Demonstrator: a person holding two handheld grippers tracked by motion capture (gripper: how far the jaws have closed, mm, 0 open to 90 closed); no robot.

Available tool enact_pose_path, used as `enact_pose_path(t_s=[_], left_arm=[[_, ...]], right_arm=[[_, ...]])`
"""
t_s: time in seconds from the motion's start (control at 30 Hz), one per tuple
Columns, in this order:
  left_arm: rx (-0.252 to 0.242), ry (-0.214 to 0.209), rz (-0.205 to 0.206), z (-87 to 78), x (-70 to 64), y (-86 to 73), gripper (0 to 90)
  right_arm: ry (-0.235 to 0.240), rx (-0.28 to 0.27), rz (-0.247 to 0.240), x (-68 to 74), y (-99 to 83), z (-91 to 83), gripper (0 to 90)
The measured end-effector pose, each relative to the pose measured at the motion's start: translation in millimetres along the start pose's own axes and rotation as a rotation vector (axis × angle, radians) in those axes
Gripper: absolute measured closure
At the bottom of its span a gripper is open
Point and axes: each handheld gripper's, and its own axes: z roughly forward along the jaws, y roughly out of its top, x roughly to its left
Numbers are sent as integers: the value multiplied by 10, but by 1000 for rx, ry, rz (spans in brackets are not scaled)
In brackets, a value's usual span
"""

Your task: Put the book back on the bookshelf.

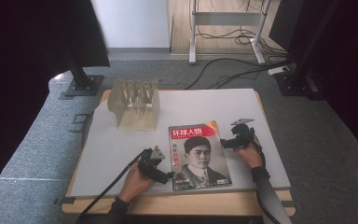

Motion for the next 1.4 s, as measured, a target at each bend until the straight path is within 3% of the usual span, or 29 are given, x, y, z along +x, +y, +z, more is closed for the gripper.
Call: enact_pose_path(t_s=[0.27, 0.4, 0.43, 0.6, 0.67, 0.77, 0.83, 0.87, 1.03, 1.4], left_arm=[[0, -17, 17, 43, -138, 47, 0], [2, -46, 25, 31, -75, 52, 0], [10, -21, 11, 22, -15, 58, 0], [-8, 41, -41, 58, 159, 78, 0], [-9, 52, -67, 79, 196, 101, 0], [-1, 54, -63, 106, 204, 129, 0], [-1, 53, -64, 109, 206, 131, 0], [0, 53, -62, 110, 205, 131, 0], [0, 53, -62, 111, 205, 130, 0], [1, 53, -62, 114, 207, 130, 0]], right_arm=[[-15, 2, 9, 11, 166, 147, 0], [1, 1, 7, 2, 170, 145, 39], [18, -4, 6, 13, 153, 105, 77], [32, -11, -9, 49, 149, 32, 91], [70, -37, -4, 104, 169, -55, 91], [122, -42, -34, 209, 196, -115, 91], [130, -38, -42, 237, 202, -119, 93], [157, -35, -64, 296, 217, -109, 106], [192, -27, -68, 368, 235, -40, 132], [220, -46, 7, 407, 319, 205, 219]])
